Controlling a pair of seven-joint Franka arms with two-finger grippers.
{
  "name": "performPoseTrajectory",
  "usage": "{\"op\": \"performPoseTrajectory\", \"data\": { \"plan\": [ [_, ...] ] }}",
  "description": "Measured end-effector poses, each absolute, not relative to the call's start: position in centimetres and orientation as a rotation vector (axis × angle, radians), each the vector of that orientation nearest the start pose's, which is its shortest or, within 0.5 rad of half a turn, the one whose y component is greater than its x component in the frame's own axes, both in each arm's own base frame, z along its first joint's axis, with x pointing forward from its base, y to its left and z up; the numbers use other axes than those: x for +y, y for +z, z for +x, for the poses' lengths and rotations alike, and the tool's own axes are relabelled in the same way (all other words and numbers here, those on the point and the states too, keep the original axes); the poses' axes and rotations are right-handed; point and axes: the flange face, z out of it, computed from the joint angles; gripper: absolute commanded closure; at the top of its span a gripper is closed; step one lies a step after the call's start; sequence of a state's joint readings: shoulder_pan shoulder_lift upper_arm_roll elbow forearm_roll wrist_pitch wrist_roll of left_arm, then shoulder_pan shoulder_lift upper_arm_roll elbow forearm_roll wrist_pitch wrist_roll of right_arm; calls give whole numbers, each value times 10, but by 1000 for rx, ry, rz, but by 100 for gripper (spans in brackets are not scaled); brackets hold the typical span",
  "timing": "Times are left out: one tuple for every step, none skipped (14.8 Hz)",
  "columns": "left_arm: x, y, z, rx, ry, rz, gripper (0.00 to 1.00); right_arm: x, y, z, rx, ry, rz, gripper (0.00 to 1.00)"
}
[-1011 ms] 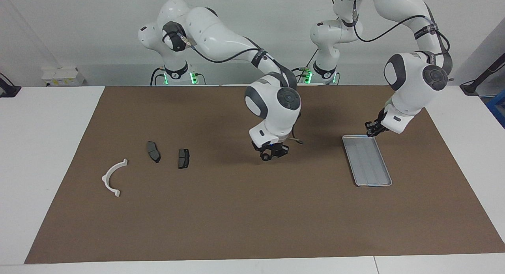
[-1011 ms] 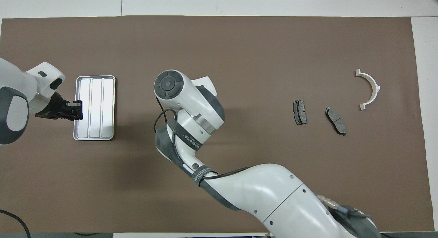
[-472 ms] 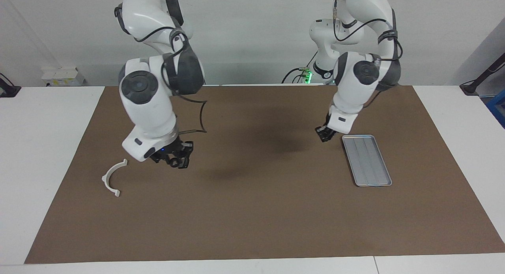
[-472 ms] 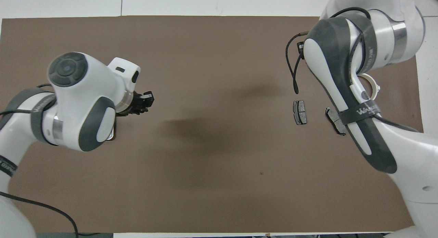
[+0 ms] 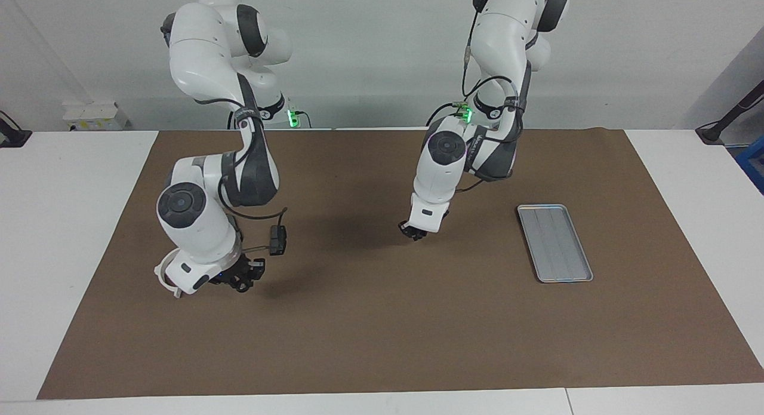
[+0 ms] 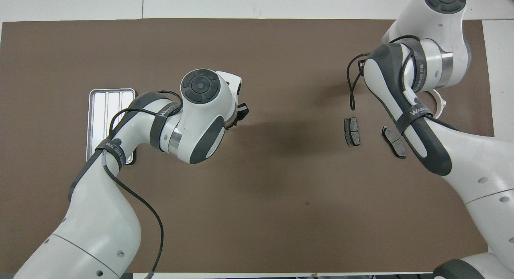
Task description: Place bearing gear from tray to pile
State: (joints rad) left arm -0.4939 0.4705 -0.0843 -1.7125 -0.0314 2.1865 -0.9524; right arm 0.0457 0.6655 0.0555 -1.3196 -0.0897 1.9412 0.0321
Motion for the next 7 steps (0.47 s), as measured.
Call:
{"op": "performPoseTrajectory", "data": {
  "plan": [
    [-357, 310, 561, -646, 60, -3124, 94, 54, 326, 725, -149, 48, -3195, 100],
    [-353, 305, 561, -653, 58, -3121, 92, 50, 314, 724, -146, 34, -3197, 100],
    [-351, 301, 560, -656, 59, -3118, 82, 46, 304, 723, -141, 22, -3196, 100],
    [-350, 300, 560, -659, 58, -3117, 47, 45, 296, 721, -140, 10, -3195, 100],
    [-349, 298, 559, -660, 58, -3116, 0, 44, 290, 719, -141, 2, -3193, 100],
    [-348, 298, 559, -661, 58, -3115, 0, 44, 288, 718, -143, -6, -3193, 100],
    [-346, 299, 560, -662, 59, -3111, 0, 45, 288, 717, -145, -5, -3193, 99]
  ]
}}
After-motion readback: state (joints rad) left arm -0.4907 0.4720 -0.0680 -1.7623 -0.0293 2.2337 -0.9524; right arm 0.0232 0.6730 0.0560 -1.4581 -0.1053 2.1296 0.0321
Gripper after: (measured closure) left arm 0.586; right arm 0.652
